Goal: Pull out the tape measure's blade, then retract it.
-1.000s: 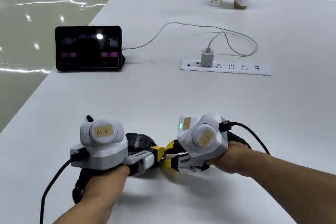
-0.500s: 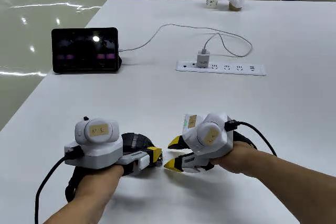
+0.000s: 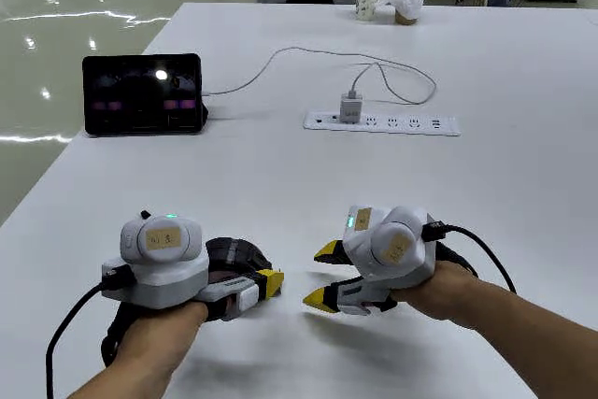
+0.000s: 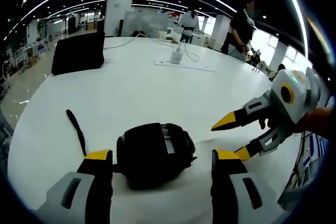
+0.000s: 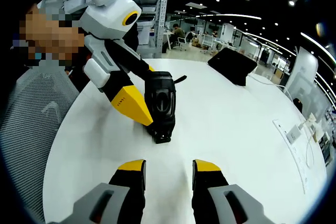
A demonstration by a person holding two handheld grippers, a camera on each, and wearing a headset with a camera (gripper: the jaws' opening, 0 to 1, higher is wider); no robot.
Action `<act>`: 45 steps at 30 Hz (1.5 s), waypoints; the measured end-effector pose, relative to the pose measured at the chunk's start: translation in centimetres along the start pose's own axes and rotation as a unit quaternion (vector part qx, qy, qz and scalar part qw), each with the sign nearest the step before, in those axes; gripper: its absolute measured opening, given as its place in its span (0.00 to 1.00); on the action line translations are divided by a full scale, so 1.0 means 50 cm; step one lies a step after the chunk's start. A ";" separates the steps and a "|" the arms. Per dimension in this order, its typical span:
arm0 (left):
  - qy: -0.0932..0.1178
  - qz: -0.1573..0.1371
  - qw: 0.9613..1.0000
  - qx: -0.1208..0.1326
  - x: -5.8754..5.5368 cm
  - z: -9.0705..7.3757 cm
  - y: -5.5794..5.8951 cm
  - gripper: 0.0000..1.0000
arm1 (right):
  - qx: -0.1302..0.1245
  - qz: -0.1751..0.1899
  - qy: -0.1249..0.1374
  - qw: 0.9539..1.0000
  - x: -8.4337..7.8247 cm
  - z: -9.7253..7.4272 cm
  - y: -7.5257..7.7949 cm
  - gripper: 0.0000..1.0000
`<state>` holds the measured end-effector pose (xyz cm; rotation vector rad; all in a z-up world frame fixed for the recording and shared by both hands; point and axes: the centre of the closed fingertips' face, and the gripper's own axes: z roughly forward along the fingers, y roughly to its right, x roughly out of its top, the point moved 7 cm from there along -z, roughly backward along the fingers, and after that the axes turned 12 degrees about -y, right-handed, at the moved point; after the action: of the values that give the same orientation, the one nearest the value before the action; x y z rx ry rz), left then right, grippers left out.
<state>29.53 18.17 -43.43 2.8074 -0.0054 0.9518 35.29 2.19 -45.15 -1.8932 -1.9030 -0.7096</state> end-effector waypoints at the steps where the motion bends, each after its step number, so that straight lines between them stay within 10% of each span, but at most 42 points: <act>1: 0.000 0.003 1.000 0.000 -0.001 -0.001 0.001 0.73 | -0.003 0.003 0.000 1.000 -0.002 -0.003 -0.001 0.33; 26: -0.008 0.097 0.995 -0.027 -0.035 -0.033 0.011 0.76 | -0.046 0.074 0.022 0.996 -0.074 -0.074 -0.054 0.47; 45: 0.021 0.131 0.990 -0.051 -0.054 -0.064 0.013 0.83 | -0.088 0.142 0.064 0.984 -0.120 -0.146 -0.081 0.60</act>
<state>25.40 17.94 -42.46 2.7357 -0.4141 1.0316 30.80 -6.83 -43.11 -2.1134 -1.4943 -0.9063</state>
